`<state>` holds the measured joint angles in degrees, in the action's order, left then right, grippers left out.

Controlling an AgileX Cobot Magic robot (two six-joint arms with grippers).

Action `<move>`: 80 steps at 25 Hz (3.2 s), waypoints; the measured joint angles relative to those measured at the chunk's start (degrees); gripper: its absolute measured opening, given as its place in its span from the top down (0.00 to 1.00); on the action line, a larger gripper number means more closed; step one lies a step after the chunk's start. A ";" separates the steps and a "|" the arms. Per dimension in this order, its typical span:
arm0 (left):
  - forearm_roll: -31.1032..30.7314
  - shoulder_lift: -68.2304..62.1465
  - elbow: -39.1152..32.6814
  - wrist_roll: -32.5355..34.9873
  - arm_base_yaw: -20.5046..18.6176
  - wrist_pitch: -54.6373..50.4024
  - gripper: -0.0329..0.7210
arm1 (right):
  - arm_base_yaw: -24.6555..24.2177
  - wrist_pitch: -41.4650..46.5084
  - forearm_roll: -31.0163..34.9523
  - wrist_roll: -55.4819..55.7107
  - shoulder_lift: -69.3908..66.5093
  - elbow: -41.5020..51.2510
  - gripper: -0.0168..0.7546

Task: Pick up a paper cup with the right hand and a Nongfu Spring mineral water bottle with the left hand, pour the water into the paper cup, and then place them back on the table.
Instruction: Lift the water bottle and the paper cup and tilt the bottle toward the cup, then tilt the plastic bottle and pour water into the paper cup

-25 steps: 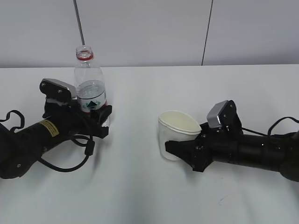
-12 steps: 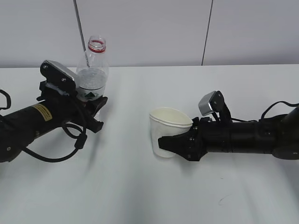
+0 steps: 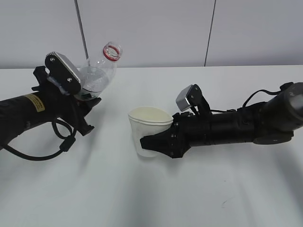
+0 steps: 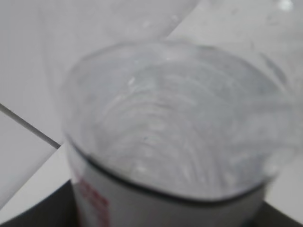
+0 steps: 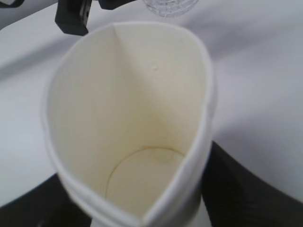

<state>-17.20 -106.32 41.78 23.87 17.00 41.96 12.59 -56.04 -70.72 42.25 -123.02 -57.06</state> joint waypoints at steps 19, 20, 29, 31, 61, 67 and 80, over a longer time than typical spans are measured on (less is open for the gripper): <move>8.35 2.53 -0.11 25.52 0.00 -5.08 0.44 | 0.00 1.57 -4.91 5.99 -0.13 -4.30 0.36; 8.95 2.53 -0.11 26.99 0.00 -5.08 0.44 | 0.00 1.57 -5.05 6.03 -0.13 -4.30 0.36; 13.07 2.53 -0.11 36.76 0.00 -5.03 0.44 | 0.00 1.57 -6.99 6.39 -0.13 -4.30 0.36; 13.31 2.53 -0.11 38.31 0.00 -4.83 0.44 | 0.00 1.57 -7.58 6.63 -0.13 -4.30 0.37; 15.88 2.53 -0.11 51.45 0.00 -1.55 0.44 | 0.70 1.57 -8.19 6.83 -0.13 -4.30 0.37; 15.88 2.53 -0.11 53.23 0.00 -1.21 0.44 | 2.19 1.93 -8.30 6.83 -0.13 -4.39 0.37; 15.82 2.53 -0.11 57.56 0.00 -0.30 0.44 | 3.34 3.01 -8.30 6.83 -0.13 -4.39 0.37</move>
<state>-1.38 -103.79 41.67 81.43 17.00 41.66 15.93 -53.03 -79.02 49.08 -123.15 -61.45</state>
